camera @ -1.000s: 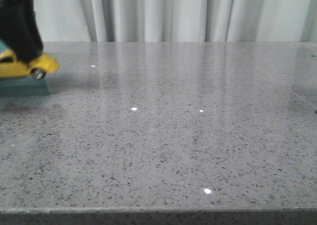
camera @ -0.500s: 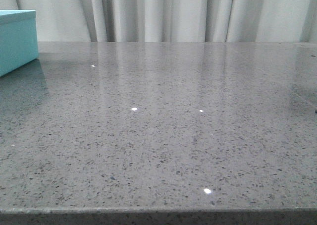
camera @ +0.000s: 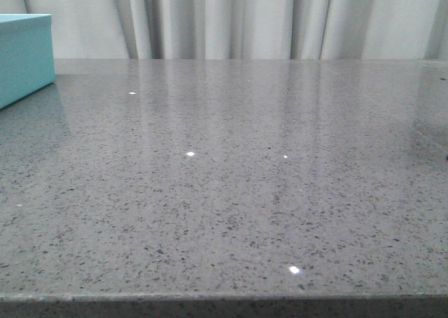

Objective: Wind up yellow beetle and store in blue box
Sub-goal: 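Lift the car with the left gripper and carry it over the blue box, then lower the car into the blue box and open the left gripper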

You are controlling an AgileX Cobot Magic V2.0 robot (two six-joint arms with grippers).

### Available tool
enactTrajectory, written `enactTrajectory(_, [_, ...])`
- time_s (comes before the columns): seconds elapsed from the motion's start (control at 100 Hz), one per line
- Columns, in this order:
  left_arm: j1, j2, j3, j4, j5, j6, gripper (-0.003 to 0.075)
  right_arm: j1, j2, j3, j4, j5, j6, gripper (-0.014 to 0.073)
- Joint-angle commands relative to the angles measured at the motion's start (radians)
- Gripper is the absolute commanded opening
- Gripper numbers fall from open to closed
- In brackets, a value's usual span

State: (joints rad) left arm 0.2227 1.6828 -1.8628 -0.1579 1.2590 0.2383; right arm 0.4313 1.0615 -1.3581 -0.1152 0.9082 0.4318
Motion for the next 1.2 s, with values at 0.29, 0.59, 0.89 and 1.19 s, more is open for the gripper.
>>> enactTrajectory(0.29, [0.001, 0.103, 0.05, 0.03, -0.045, -0.018, 0.0092, 0.001, -0.019, -0.022, -0.007, -0.076, -0.007, 0.0435])
enactTrajectory(0.59, [-0.001, 0.187, 0.05, 0.032, -0.047, -0.022, 0.0102, 0.001, -0.019, -0.022, -0.007, -0.098, -0.007, 0.0435])
enactTrajectory(0.89, [-0.001, 0.191, 0.05, 0.032, -0.045, -0.022, 0.03, 0.001, -0.019, -0.022, -0.007, -0.101, -0.007, 0.0435])
enactTrajectory(1.19, [-0.001, 0.188, 0.048, 0.029, -0.034, -0.037, 0.0395, 0.001, -0.019, -0.022, -0.007, -0.128, -0.007, 0.0435])
